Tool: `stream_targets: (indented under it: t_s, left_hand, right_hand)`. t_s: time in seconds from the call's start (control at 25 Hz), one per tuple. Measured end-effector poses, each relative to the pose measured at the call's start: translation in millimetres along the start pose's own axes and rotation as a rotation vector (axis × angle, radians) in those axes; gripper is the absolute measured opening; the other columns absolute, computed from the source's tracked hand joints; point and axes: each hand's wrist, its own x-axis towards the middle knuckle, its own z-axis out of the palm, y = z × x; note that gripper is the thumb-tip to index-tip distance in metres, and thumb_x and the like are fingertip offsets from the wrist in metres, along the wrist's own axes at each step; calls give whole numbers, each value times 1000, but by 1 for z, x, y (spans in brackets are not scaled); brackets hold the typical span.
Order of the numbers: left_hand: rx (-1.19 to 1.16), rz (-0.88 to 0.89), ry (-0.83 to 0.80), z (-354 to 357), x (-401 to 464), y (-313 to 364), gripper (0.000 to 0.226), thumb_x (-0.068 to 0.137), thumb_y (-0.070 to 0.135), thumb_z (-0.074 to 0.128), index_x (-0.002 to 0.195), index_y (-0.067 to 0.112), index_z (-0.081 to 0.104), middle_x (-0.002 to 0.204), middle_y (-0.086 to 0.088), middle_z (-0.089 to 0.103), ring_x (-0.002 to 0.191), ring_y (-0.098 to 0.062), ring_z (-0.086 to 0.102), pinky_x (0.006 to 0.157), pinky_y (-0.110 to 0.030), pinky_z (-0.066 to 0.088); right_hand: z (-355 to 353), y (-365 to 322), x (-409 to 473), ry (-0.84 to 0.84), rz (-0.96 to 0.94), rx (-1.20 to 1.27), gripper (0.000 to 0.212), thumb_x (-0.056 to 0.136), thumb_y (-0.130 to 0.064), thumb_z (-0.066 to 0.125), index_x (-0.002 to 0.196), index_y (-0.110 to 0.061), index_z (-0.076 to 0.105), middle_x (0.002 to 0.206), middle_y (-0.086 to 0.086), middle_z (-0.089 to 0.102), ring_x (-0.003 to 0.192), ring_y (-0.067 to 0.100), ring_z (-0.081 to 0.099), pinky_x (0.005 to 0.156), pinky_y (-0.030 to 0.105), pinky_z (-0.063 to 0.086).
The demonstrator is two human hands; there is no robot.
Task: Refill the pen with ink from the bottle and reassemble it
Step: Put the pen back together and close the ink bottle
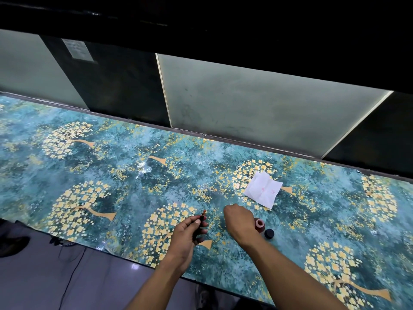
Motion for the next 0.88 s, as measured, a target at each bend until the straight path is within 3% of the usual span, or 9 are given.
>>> stream_targets:
  t_s: [0.12, 0.24, 0.32, 0.44, 0.56, 0.64, 0.88]
  left_hand:
    - [-31, -20, 2, 0, 1, -2, 18, 99, 5, 52, 105, -1, 68, 85, -9, 70, 65, -15, 63, 60, -26, 48]
    - [-31, -32, 0, 0, 2, -5, 18, 99, 4, 52, 105, -1, 68, 83, -9, 69, 64, -14, 62, 59, -27, 46]
    - [-26, -32, 2, 0, 2, -4, 18, 99, 4, 52, 106, -1, 68, 82, -9, 69, 65, -15, 61, 60, -27, 45]
    - [-12, -34, 7, 0, 3, -3, 19, 99, 4, 51, 105, -1, 68, 80, -8, 69, 65, -15, 61, 60, -27, 46]
    - [7, -41, 24, 2, 4, -4, 18, 99, 4, 52, 103, -1, 69, 80, -9, 68, 64, -16, 59, 60, -28, 44]
    - [24, -43, 19, 5, 4, -5, 18, 99, 5, 52, 102, 0, 69, 81, -11, 67, 64, -18, 58, 60, -28, 42]
    - [87, -30, -8, 22, -5, -8, 17, 99, 4, 52, 96, 3, 68, 79, -11, 67, 62, -17, 57, 60, -29, 41]
  right_hand:
    - [9, -6, 4, -9, 1, -8, 17, 86, 7, 52, 80, -8, 55, 82, 14, 60, 87, 37, 70, 61, 37, 43]
    - [17, -6, 3, -21, 9, 20, 14, 89, 3, 51, 83, -9, 56, 90, 15, 66, 86, 37, 69, 62, 36, 43]
    - [23, -3, 6, 11, 37, 131, 9, 90, -3, 51, 82, -8, 52, 83, 13, 61, 79, 36, 65, 60, 36, 44]
    - [22, 3, 8, 86, 175, 664, 13, 91, -18, 62, 82, -8, 61, 76, 6, 67, 73, 26, 69, 59, 35, 51]
    - [0, 6, -1, 137, 210, 1375, 11, 94, -15, 69, 93, -4, 67, 85, 12, 76, 74, 17, 75, 61, 26, 52]
    - [-15, 8, -8, 160, 174, 1615, 12, 96, -13, 68, 98, -1, 67, 90, 17, 77, 79, 20, 76, 65, 25, 54]
    - [-17, 8, -24, 85, 71, 1482, 14, 93, -9, 71, 97, 3, 67, 86, 16, 77, 78, 23, 77, 67, 28, 56]
